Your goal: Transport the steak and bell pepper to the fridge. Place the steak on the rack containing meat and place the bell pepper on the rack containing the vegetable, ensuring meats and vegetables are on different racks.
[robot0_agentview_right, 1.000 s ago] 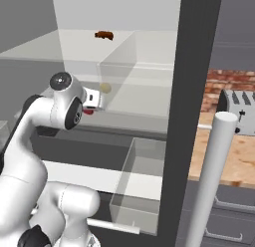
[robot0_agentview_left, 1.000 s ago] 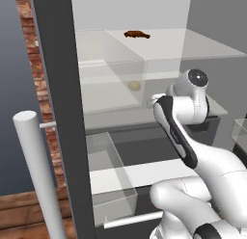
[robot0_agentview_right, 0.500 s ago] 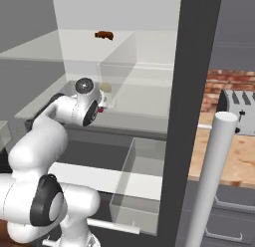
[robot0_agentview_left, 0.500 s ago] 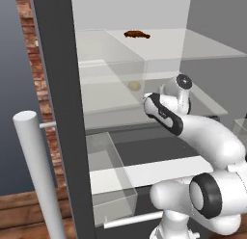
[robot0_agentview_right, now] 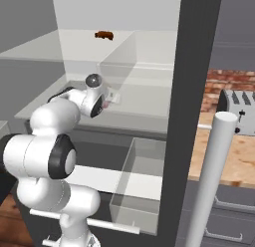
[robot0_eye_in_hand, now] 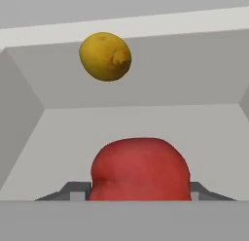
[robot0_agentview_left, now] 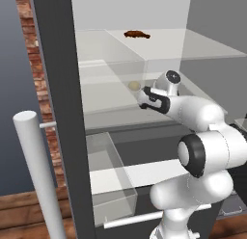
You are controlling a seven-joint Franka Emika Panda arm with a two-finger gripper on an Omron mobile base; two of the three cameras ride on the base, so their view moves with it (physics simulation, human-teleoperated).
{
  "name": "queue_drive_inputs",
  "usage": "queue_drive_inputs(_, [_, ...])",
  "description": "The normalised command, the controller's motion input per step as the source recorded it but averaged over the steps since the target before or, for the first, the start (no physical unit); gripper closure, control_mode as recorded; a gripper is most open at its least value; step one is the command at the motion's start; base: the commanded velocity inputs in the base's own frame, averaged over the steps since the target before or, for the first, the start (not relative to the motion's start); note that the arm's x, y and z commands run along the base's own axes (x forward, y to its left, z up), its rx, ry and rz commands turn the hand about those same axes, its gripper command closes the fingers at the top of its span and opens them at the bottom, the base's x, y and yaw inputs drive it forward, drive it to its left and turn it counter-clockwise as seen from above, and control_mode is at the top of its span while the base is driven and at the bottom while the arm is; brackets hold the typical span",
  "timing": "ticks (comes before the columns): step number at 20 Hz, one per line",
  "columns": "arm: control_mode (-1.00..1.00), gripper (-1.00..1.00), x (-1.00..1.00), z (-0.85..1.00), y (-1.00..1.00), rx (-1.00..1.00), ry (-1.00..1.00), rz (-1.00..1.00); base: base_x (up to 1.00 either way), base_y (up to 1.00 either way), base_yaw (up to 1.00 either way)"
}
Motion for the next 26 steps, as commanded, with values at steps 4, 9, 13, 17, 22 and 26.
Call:
queue_drive_inputs(4, [-1.0, 1.0, 0.27, -0.34, 0.0, 0.0, 0.03, 0.0, 0.0, 0.0, 0.0])
queue_drive_inputs(9, [-1.0, 1.0, 0.08, -0.55, 0.0, 0.0, 0.1, 0.0, 0.0, 0.0, 0.0])
queue_drive_inputs(13, [-1.0, 1.0, 0.0, -0.57, 0.0, 0.0, 0.08, 0.0, 0.0, 0.0, 0.0])
queue_drive_inputs(17, [-1.0, -1.0, -0.04, -0.61, 0.0, 0.0, 0.01, 0.0, 0.0, 0.0, 0.0])
queue_drive_inputs(22, [-1.0, -1.0, -0.2, -0.43, 0.0, 0.03, -0.06, 0.0, 0.0, 0.0, 0.0])
queue_drive_inputs(26, [-1.0, -1.0, -0.07, 0.0, 0.0, 0.01, 0.0, 0.0, 0.0, 0.0, 0.0])
